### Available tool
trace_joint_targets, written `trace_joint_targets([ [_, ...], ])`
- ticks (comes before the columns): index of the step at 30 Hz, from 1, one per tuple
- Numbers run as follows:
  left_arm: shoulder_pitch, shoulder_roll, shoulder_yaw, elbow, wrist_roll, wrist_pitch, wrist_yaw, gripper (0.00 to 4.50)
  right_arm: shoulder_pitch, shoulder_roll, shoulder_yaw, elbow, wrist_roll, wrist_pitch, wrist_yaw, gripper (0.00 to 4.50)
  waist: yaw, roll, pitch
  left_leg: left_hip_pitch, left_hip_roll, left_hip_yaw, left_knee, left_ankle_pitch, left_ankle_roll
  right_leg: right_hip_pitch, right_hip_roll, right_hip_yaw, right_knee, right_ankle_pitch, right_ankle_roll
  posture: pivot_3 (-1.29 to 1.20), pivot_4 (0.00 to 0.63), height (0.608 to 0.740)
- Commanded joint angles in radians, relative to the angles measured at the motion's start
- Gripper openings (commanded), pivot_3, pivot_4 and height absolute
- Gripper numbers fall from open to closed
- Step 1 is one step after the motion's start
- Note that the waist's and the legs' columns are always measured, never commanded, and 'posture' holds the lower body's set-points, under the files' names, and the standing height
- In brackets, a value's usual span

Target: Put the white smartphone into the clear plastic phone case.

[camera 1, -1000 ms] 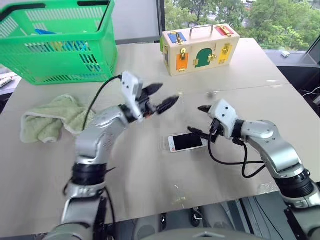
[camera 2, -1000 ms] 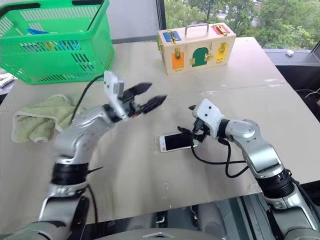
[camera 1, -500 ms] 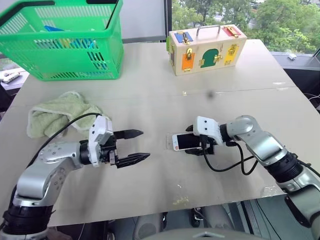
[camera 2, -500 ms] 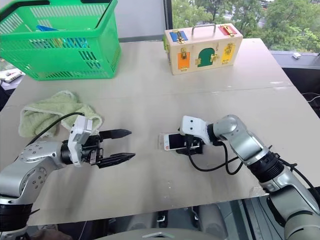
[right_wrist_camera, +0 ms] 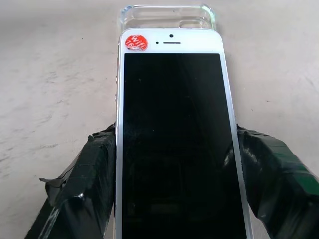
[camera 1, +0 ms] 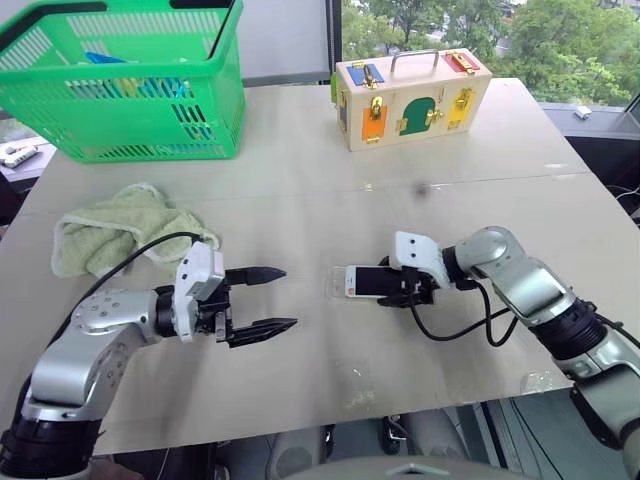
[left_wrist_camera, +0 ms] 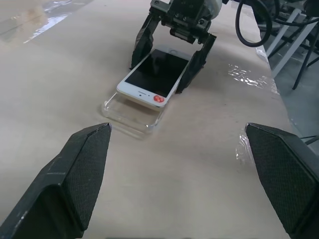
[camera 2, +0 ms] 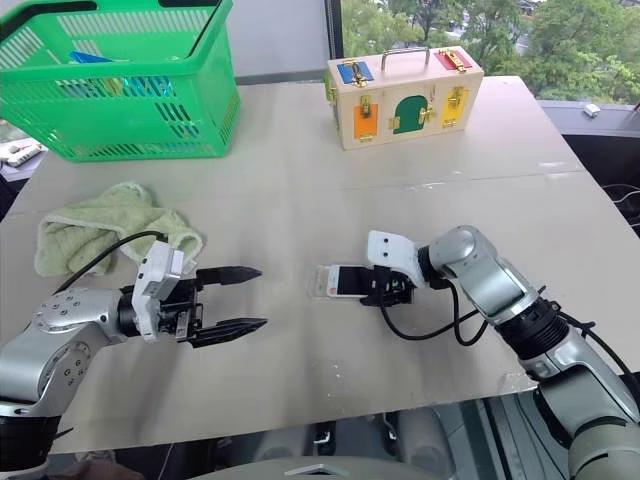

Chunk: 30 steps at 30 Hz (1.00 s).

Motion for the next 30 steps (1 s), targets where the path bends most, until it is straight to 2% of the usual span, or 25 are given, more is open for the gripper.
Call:
trace_joint_targets([
  [1,-0.017,-0.004,-0.006,-0.002,0.0,-0.021,-0.011,4.5,0.0,-0.019,-0.055,-0.079,0.026,0.03,0.001,3.02,0.0,0.0,0.0,0.0,0.0,0.0,0.0,0.0,0.0,0.0,0.0,0.0,0.0,0.0,0.0,0.0,0.15,0.74],
  [9,-0.024,-0.009,-0.031,0.002,0.018,-0.03,-0.005,4.5,-0.012,-0.007,-0.068,-0.075,0.022,0.06,-0.046,3.02,-0.004,0.0,0.0,0.0,0.0,0.0,0.0,0.0,0.0,0.0,0.0,0.0,0.0,0.0,0.0,0.0,0.15,0.74],
  [16,-0.007,-0.007,-0.041,-0.011,0.04,-0.036,0.003,4.5,-0.043,-0.066,0.04,-0.116,-0.068,0.082,-0.009,3.02,-0.006,0.0,0.0,0.0,0.0,0.001,0.0,0.0,0.0,0.0,0.0,-0.001,0.0,0.0,0.0,0.0,0.15,0.74],
  [21,-0.001,-0.005,-0.036,-0.012,0.043,-0.037,0.004,4.5,-0.064,-0.06,0.077,-0.186,-0.079,0.176,-0.005,3.02,-0.005,0.001,0.0,0.0,0.001,0.0,-0.001,0.0,0.0,-0.001,0.0,0.0,0.0,0.0,0.0,0.0,0.15,0.74],
  [30,-0.021,-0.011,-0.054,-0.004,0.054,-0.036,0.005,4.5,-0.091,-0.061,0.124,-0.21,-0.103,0.231,0.005,3.02,-0.006,0.001,0.0,0.0,0.001,0.0,-0.001,0.0,0.0,-0.001,0.0,-0.001,0.0,0.0,0.0,0.0,0.15,0.74],
])
